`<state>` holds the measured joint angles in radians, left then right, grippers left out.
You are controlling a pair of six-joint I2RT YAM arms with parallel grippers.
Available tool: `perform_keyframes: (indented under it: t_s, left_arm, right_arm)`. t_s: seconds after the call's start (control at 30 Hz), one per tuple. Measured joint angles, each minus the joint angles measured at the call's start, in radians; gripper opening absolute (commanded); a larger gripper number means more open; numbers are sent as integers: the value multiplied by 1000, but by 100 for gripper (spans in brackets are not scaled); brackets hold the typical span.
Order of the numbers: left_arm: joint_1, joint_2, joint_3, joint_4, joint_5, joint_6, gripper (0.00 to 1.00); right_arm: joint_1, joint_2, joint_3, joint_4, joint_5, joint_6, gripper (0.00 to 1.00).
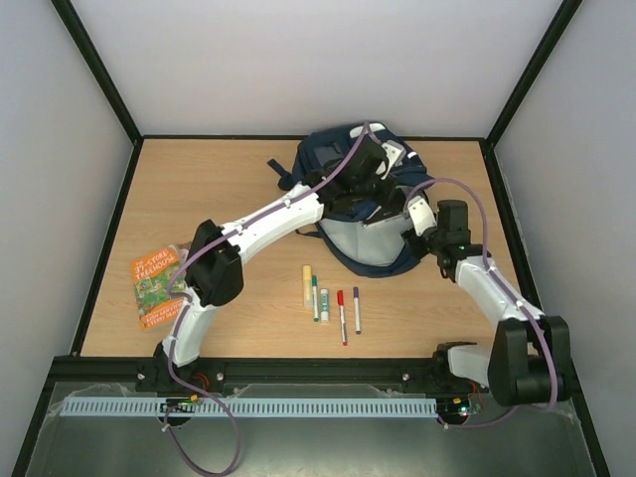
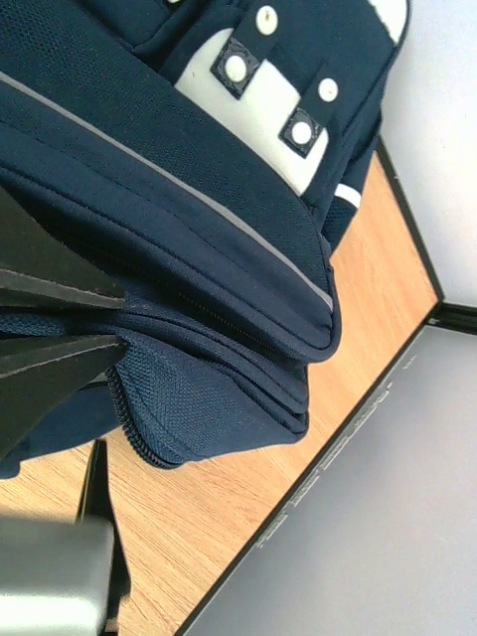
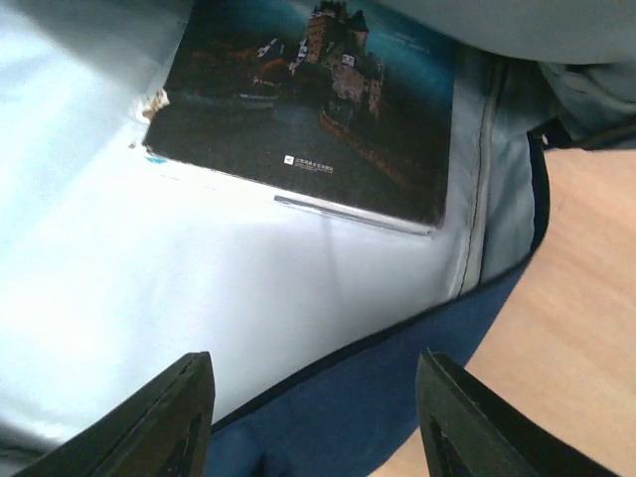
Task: Pack the student bag
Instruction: Place the book in the student bag.
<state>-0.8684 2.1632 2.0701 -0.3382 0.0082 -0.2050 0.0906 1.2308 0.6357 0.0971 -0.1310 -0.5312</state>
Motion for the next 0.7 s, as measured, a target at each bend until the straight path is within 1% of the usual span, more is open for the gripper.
perform_keyframes:
  t_s: [0.1, 0.17, 0.23, 0.3, 0.33, 0.37, 0.4, 0.43, 0.47, 0.5, 0.53, 0.57, 0.7]
  left_arm:
    - [12, 22, -5, 7, 24, -14, 8]
    - [13, 31, -24, 23, 41, -25, 8]
    - [13, 39, -45, 38, 63, -36, 8]
    - [11, 48, -63, 48, 83, -48, 10]
    - [9, 51, -72, 55, 90, -53, 14]
    - [6, 53, -87, 63, 95, -61, 23]
    - [4, 55, -98, 66, 98, -64, 34]
    - [1, 55, -115, 76, 101, -72, 45]
    - [-2, 55, -137, 89, 103, -86, 55]
    - [-4, 55, -150, 93, 107, -82, 87]
    - [-6, 55, -174, 101, 108, -92, 98]
    - [-7, 55, -193, 106, 108, -99, 99]
    - [-9, 31, -285, 124, 112, -144, 99]
  right_arm:
    - [0, -66, 58, -165, 5, 87, 62]
    - [0, -126, 71, -237, 8, 130, 65]
    - [0, -190, 76, -296, 15, 164, 66]
    - [0, -244, 94, -359, 23, 198, 66]
    - [0, -259, 114, -389, 23, 210, 68]
    - [0, -266, 134, -408, 23, 220, 71]
    - [0, -270, 155, -423, 19, 227, 78]
    - [0, -272, 176, -436, 14, 231, 93]
    - [0, -275, 195, -443, 5, 236, 99]
    - [0, -278, 209, -445, -4, 244, 100]
    - [0, -282, 221, -445, -12, 249, 100]
    - [0, -284, 229, -444, -18, 255, 100]
    - [1, -270, 246, -444, -34, 296, 100]
